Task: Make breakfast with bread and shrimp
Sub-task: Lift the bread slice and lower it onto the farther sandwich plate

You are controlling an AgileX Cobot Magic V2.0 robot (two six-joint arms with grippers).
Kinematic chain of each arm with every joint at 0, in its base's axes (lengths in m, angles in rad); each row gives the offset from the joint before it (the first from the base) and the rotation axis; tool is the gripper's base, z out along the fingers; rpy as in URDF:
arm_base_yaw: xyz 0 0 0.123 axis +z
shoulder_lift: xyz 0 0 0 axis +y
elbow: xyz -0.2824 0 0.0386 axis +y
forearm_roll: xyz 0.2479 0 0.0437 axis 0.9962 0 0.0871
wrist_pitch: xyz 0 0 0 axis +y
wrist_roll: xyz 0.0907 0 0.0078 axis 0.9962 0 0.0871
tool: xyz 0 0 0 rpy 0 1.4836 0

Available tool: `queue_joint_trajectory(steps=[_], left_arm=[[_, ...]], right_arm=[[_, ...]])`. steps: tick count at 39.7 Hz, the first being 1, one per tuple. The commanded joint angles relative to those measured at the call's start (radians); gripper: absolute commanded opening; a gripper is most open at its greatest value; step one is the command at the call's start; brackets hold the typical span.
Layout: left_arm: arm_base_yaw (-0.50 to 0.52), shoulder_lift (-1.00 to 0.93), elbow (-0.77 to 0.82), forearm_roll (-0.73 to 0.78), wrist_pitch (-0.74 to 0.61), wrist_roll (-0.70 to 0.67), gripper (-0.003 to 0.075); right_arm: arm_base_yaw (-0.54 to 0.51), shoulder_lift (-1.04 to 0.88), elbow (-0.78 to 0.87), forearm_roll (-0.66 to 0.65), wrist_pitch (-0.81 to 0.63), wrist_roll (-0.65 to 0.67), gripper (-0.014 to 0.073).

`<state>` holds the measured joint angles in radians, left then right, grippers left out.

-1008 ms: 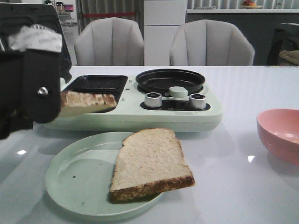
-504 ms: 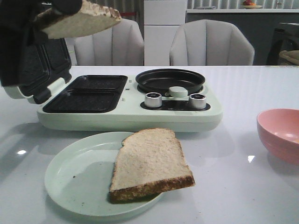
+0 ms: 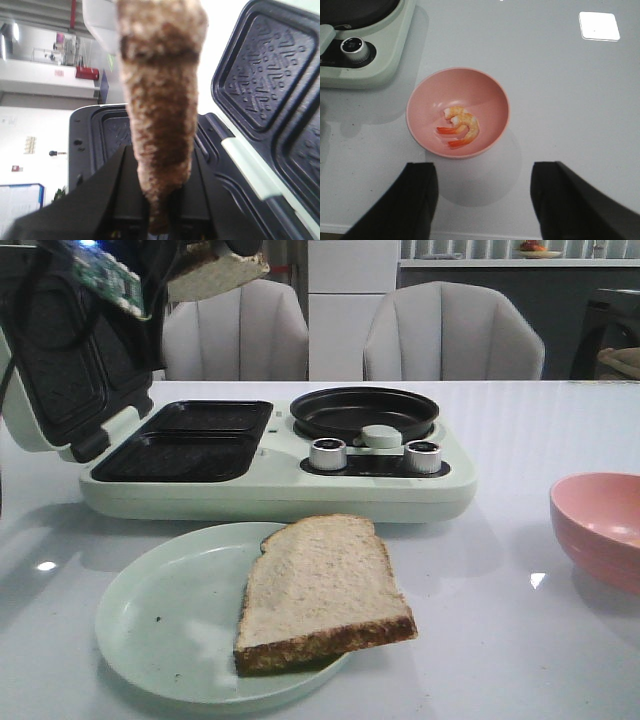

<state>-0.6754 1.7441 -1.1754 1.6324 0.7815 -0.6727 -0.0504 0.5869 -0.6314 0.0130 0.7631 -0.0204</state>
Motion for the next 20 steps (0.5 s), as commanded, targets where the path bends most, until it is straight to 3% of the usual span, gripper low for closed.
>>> queue_joint_trajectory(steps=[1,20], left_arm=[[0.040,0.033,-0.112,0.052,0.039,-0.001,0.0099],[0.132,0.266,-0.297,0.052,-0.078,0.019,0.0100]], right_arm=[[0.002,0.010,-0.026,-0.007,-0.075,-0.005,0.0518],[0.002,0.010,-0.026,-0.007,-0.075,-0.005,0.0518]])
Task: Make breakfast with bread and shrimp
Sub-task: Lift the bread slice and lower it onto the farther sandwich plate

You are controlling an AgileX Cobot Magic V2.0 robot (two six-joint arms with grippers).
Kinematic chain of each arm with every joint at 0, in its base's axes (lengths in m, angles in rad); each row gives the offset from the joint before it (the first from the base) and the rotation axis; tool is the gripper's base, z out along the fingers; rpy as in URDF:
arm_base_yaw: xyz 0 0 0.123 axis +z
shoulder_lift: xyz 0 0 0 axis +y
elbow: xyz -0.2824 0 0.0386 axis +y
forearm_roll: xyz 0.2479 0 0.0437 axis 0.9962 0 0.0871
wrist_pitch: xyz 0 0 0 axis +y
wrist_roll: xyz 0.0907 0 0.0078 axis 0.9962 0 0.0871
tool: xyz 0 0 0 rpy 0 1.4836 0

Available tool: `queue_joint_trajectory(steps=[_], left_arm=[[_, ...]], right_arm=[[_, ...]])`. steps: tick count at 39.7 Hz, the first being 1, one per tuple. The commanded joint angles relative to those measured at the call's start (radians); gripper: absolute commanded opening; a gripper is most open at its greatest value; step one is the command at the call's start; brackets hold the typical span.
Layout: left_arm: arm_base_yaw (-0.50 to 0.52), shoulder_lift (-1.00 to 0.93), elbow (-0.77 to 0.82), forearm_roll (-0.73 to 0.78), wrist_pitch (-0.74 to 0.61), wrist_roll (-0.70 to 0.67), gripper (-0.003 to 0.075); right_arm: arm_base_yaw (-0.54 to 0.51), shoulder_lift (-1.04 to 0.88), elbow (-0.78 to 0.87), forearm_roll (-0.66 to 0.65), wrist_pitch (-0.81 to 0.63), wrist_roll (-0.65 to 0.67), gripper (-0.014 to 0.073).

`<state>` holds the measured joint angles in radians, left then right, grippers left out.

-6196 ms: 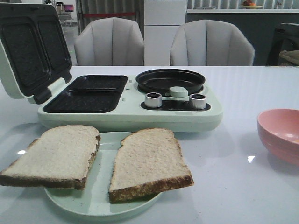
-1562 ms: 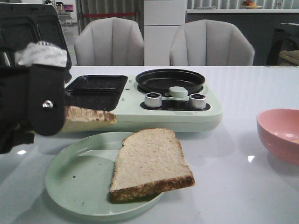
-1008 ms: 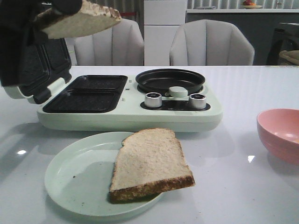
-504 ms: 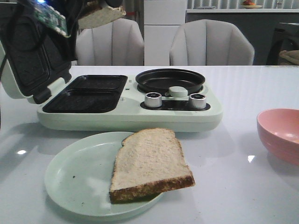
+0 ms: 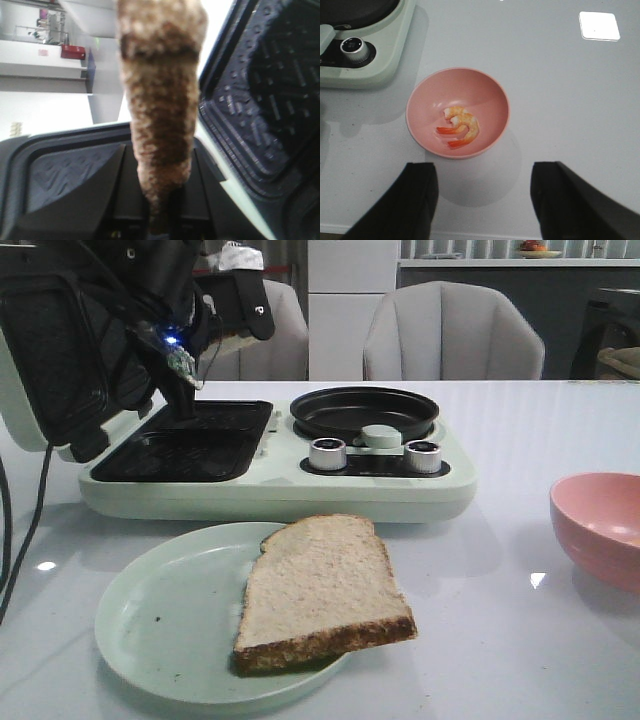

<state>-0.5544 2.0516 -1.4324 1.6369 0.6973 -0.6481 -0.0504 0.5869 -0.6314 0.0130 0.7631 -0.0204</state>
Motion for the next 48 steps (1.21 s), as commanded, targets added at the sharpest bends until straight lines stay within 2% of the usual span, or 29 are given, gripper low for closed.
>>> queue_joint_trajectory(steps=[1,15,18,25,31,41,48], left_arm=[[0.016,-0.038,-0.040,0.048,-0.003,-0.005,0.0100],[0.031,-0.005,-0.041,0.048,-0.015,-0.005,0.0109],[0.031,-0.005,-0.041,0.048,-0.023,-0.005,0.0158],[0.031,-0.005,-0.041,0.048,-0.023,-0.005,0.0358],[0.031,-0.005,-0.041,0.048,-0.018,-0.005,0.0431],[0.031,-0.005,-0.041,0.048,0.044,-0.005,0.0438],[0.031,-0.040,-0.030,-0.030,0.029,-0.007,0.0438]], right_arm=[[0.002,0.010,-0.026,-0.007,-0.075,-0.005,0.0518],[0.002,0.010,-0.026,-0.007,-0.075,-0.005,0.0518],[0.002,0.010,-0.026,-0.007,-0.075,-0.005,0.0518],[0.002,0.010,-0.026,-0.007,-0.075,-0.005,0.0518],[0.002,0.010,-0.026,-0.007,-0.075,-0.005,0.0518],[0.002,0.010,-0.026,-0.007,-0.075,-0.005,0.0518],[0.002,0.010,-0.026,-0.007,-0.075,-0.005,0.0518]])
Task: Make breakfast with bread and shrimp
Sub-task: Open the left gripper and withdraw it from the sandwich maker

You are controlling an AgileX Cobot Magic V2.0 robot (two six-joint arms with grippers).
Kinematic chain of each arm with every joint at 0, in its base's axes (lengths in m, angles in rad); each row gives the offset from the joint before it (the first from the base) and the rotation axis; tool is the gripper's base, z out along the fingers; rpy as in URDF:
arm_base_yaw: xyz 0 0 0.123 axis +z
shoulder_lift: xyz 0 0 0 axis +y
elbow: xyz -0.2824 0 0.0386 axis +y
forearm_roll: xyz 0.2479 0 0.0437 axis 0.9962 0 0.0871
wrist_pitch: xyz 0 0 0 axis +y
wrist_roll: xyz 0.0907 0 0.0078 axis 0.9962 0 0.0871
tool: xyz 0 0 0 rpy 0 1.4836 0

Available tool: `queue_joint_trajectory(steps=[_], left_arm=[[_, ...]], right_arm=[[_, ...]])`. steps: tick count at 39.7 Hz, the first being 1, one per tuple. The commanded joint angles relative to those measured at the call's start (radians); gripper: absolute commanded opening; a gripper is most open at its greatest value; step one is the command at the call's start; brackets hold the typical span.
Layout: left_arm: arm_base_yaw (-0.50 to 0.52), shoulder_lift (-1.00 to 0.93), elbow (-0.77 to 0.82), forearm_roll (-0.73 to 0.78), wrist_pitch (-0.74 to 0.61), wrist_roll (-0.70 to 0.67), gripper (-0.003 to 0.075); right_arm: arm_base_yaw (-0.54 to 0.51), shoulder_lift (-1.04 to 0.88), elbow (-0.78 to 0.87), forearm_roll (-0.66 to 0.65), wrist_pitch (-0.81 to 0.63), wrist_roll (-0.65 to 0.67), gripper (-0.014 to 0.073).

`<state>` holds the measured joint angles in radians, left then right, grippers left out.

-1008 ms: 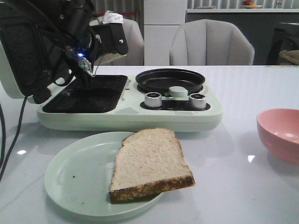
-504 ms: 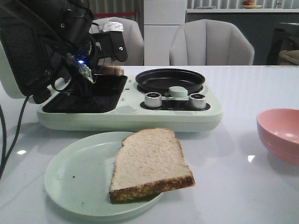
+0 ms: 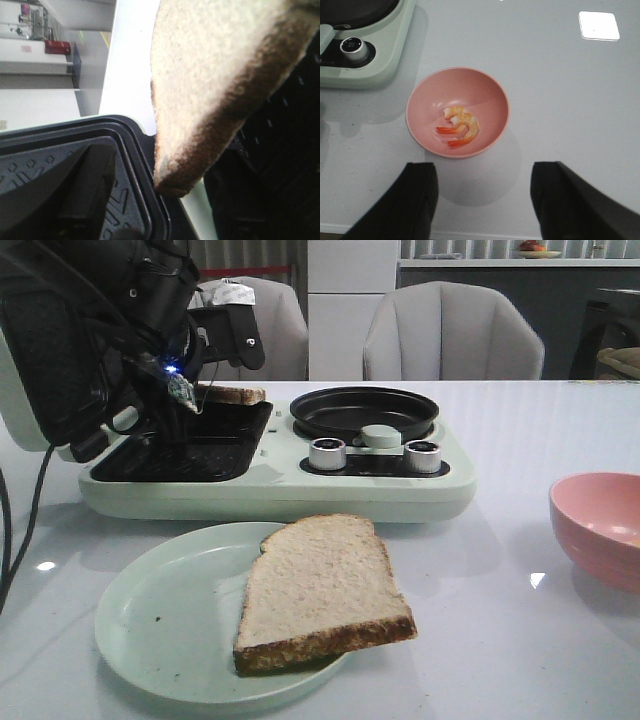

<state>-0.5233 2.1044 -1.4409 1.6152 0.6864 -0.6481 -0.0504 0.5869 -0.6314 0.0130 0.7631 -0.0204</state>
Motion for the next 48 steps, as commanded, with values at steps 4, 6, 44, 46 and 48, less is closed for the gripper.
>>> queue_joint_trajectory(steps=[4,6,44,46,48], left_arm=[[-0.001,-0.122,-0.009,-0.068,0.038,-0.007,0.0438],[-0.003,-0.139,0.000,-0.103,0.038,-0.007,0.0438],[-0.303,-0.643,0.053,-1.159,0.273,0.392,0.0438],[-0.332,-0.696,0.080,-1.173,0.271,0.392,0.0438],[-0.360,-0.743,0.117,-1.173,0.269,0.392,0.0438]], right_arm=[[0.002,0.010,-0.026,-0.007,-0.075,-0.005,0.0518],[0.002,0.010,-0.026,-0.007,-0.075,-0.005,0.0518],[0.002,0.010,-0.026,-0.007,-0.075,-0.005,0.0518],[0.002,0.010,-0.026,-0.007,-0.075,-0.005,0.0518],[0.002,0.010,-0.026,-0.007,-0.075,-0.005,0.0518]])
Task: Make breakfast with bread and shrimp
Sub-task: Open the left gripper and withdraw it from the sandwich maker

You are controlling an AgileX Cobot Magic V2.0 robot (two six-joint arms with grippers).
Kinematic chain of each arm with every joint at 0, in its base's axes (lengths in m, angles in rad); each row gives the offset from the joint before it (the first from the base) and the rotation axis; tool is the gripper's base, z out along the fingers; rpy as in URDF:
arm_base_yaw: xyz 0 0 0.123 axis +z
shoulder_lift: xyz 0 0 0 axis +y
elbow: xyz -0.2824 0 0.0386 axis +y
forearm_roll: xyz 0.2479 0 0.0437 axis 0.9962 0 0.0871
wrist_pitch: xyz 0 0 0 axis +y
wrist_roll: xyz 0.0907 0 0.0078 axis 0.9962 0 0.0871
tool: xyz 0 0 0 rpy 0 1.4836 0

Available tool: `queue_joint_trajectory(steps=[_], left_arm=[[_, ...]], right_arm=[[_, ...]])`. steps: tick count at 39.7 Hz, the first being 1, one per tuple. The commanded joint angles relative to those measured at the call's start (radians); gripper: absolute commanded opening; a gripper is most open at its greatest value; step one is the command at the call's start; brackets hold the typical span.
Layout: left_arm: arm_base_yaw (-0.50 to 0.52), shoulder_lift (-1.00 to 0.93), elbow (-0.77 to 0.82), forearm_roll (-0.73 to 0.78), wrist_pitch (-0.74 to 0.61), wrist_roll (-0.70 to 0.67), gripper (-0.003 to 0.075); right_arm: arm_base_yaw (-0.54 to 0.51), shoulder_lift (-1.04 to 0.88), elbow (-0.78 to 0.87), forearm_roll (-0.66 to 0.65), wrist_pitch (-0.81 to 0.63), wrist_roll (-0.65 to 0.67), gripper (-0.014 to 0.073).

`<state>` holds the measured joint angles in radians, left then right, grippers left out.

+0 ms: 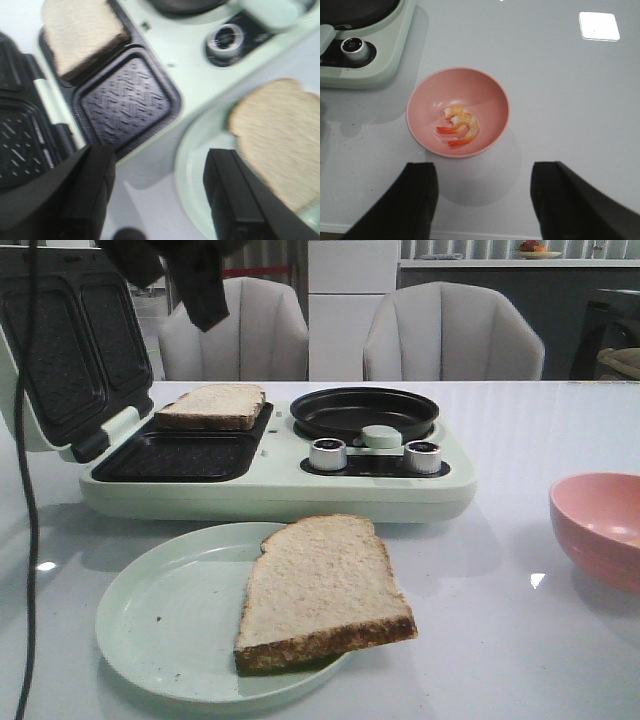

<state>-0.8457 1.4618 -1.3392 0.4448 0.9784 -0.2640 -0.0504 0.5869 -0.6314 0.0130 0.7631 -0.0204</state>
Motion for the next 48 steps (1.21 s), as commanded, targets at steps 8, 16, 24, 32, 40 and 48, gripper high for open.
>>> queue_joint_trajectory(steps=[8,16,24,32,40,48], left_arm=[[-0.136,-0.289,0.144,-0.076,-0.029,0.008,0.0438],[-0.165,-0.466,0.278,-0.206,-0.110,0.008,0.0438],[-0.165,-0.643,0.435,-0.250,-0.200,0.008,0.0438],[-0.165,-0.789,0.556,-0.264,-0.284,0.008,0.0438],[-0.165,-0.822,0.603,-0.264,-0.329,0.008,0.0438],[-0.165,-0.822,0.603,-0.264,-0.341,0.008,0.0438]], right_arm=[[0.002,0.010,-0.026,-0.007,-0.075,-0.005,0.0518],[0.002,0.010,-0.026,-0.007,-0.075,-0.005,0.0518],[0.002,0.010,-0.026,-0.006,-0.076,-0.005,0.0518],[0.002,0.010,-0.025,0.014,-0.083,-0.005,0.0518],[0.002,0.067,-0.025,0.237,-0.043,-0.022,0.0518],[0.048,0.242,-0.025,0.584,0.074,-0.260,0.0518]])
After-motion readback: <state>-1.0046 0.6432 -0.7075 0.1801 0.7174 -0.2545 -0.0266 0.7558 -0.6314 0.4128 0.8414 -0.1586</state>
